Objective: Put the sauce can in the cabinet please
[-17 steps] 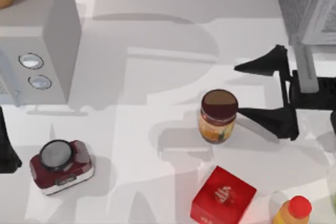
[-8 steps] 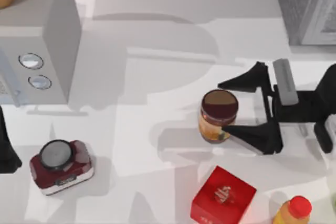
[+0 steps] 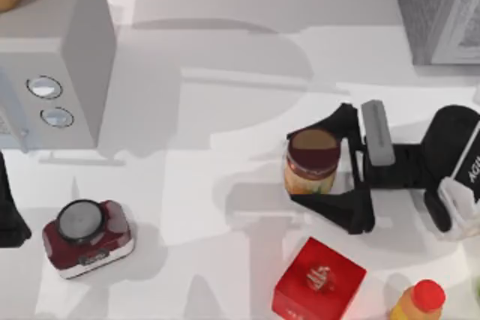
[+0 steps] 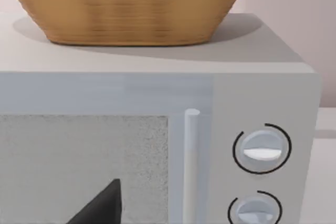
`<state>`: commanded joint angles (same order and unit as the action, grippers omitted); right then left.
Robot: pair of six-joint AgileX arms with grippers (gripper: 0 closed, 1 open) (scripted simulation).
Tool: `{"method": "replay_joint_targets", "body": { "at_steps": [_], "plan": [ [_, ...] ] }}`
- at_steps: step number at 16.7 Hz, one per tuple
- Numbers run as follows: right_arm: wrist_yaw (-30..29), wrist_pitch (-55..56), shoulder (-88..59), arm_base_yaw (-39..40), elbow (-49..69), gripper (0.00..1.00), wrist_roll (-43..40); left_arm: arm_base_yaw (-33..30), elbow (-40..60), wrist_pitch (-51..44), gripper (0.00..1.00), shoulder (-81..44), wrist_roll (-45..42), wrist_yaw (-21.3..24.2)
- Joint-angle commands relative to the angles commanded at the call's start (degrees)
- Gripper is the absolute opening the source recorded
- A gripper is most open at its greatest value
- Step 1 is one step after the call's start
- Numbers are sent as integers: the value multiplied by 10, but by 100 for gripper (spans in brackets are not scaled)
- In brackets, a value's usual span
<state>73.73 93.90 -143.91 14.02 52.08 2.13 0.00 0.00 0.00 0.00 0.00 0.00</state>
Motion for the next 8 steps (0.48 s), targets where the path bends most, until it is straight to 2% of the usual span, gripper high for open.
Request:
{"method": "replay_joint_targets", "body": {
  "at_steps": [7, 8],
  "plan": [
    [-9, 2, -6, 9, 2, 100, -2, 0, 0, 0, 100, 0, 0, 0],
    [-9, 2, -6, 9, 2, 92, -2, 0, 0, 0, 100, 0, 0, 0]
  ]
}}
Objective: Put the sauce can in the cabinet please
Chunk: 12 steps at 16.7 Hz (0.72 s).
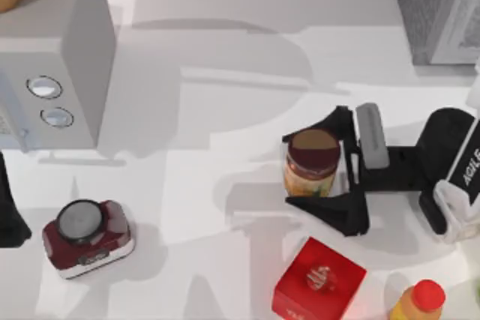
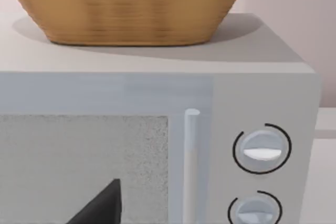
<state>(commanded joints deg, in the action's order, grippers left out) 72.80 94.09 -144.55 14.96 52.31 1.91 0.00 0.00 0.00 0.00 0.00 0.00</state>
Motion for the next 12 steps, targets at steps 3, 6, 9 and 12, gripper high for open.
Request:
{"method": "replay_joint_targets", "body": {
  "at_steps": [3, 6, 9, 12],
  "plan": [
    [0, 0, 0, 0, 0, 70, 0, 0, 0, 0, 100, 0, 0, 0],
    [0, 0, 0, 0, 0, 47, 0, 0, 0, 0, 100, 0, 0, 0],
    [0, 0, 0, 0, 0, 25, 0, 0, 0, 0, 100, 0, 0, 0],
    [0, 0, 0, 0, 0, 2, 0, 0, 0, 0, 100, 0, 0, 0]
  ]
}}
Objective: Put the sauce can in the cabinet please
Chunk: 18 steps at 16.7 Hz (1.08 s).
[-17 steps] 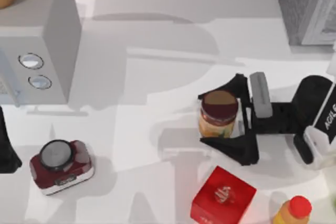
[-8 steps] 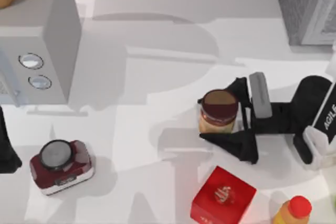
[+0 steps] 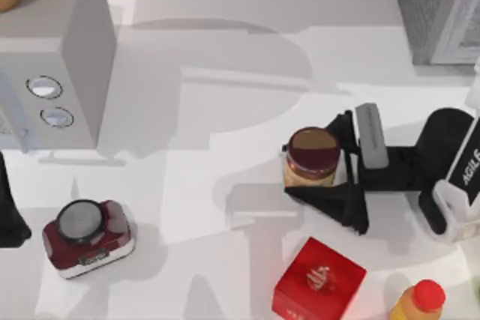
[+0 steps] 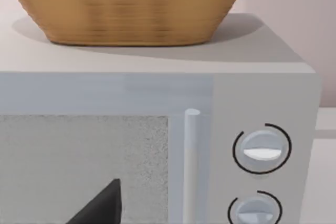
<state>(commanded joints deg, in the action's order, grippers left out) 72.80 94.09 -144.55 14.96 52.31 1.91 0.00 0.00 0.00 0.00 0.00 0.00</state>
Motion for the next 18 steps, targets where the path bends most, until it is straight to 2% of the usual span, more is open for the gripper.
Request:
{"method": "replay_joint_targets", "body": {
  "at_steps": [10, 18],
  "plan": [
    [0, 0, 1, -2, 0, 0, 1, 0, 0, 0, 100, 0, 0, 0],
    [-2, -79, 93, -2, -9, 0, 3, 0, 0, 0, 100, 0, 0, 0]
  ]
}}
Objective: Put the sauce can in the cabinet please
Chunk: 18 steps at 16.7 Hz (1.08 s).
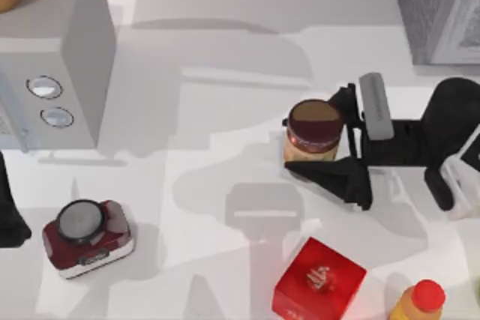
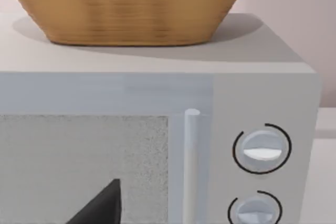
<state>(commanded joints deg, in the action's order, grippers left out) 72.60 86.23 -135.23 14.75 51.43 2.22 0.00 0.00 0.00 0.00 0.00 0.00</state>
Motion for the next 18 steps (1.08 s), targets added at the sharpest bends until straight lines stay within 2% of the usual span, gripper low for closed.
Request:
{"method": "replay_joint_targets", "body": {
  "at_steps": [18],
  "plan": [
    [4, -198, 223, 1, -20, 0, 9, 0, 0, 0, 100, 0, 0, 0]
  ]
}}
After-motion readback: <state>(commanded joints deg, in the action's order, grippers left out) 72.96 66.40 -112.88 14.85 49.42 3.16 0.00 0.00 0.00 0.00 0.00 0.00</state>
